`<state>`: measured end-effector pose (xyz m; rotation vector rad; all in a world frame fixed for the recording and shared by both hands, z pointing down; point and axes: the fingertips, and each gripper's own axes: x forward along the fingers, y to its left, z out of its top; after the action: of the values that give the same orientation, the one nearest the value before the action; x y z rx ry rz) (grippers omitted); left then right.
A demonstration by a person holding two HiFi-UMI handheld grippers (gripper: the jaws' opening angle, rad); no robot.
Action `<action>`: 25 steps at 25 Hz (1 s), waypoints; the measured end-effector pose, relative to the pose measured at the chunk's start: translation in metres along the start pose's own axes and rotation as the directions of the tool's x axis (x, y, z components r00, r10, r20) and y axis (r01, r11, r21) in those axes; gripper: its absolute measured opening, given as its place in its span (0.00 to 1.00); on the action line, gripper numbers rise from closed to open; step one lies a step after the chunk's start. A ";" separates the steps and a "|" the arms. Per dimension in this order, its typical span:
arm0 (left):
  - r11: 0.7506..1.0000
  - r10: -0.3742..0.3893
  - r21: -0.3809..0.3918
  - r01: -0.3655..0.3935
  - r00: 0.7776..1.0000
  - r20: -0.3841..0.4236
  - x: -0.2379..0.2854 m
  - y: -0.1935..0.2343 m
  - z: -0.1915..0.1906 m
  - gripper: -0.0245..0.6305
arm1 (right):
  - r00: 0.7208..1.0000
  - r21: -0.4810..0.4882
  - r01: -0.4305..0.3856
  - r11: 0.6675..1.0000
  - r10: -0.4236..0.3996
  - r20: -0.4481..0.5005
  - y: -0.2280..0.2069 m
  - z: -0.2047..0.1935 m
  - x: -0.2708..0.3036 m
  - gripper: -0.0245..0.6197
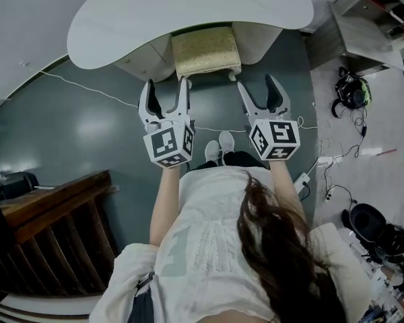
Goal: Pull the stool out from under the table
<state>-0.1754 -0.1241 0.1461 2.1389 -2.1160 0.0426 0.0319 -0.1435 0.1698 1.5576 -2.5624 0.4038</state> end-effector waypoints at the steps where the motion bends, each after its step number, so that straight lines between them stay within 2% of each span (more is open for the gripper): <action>1: 1.000 -0.002 0.004 0.002 1.000 -0.005 0.006 -0.001 -0.003 0.51 | 1.000 0.011 -0.008 1.000 0.008 -0.004 -0.005 0.000 0.005 0.53; 8: 0.998 -0.043 0.053 0.046 0.997 -0.058 0.069 0.000 -0.039 0.51 | 0.997 -0.034 -0.046 0.998 0.043 -0.065 -0.038 -0.011 0.065 0.53; 12: 0.993 -0.064 0.089 0.072 0.994 -0.086 0.109 0.013 -0.077 0.51 | 0.990 -0.057 -0.072 0.996 0.065 -0.123 -0.051 -0.042 0.113 0.53; 18: 0.995 -0.056 0.075 0.070 0.983 -0.175 0.172 0.044 -0.188 0.51 | 0.973 -0.092 -0.081 0.992 0.058 -0.225 -0.085 -0.132 0.196 0.53; 21: 0.995 -0.067 0.061 0.081 0.975 -0.214 0.194 0.060 -0.252 0.51 | 0.963 -0.105 -0.069 0.992 0.039 -0.268 -0.104 -0.190 0.234 0.53; 25: 0.998 -0.049 0.030 0.060 0.957 -0.287 0.222 0.085 -0.347 0.51 | 0.938 -0.137 -0.059 0.989 0.008 -0.346 -0.130 -0.276 0.285 0.53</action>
<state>-0.2311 -0.3060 0.5209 2.0643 -1.9049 0.3679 0.0035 -0.3655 0.5226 1.2661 -2.2948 0.4386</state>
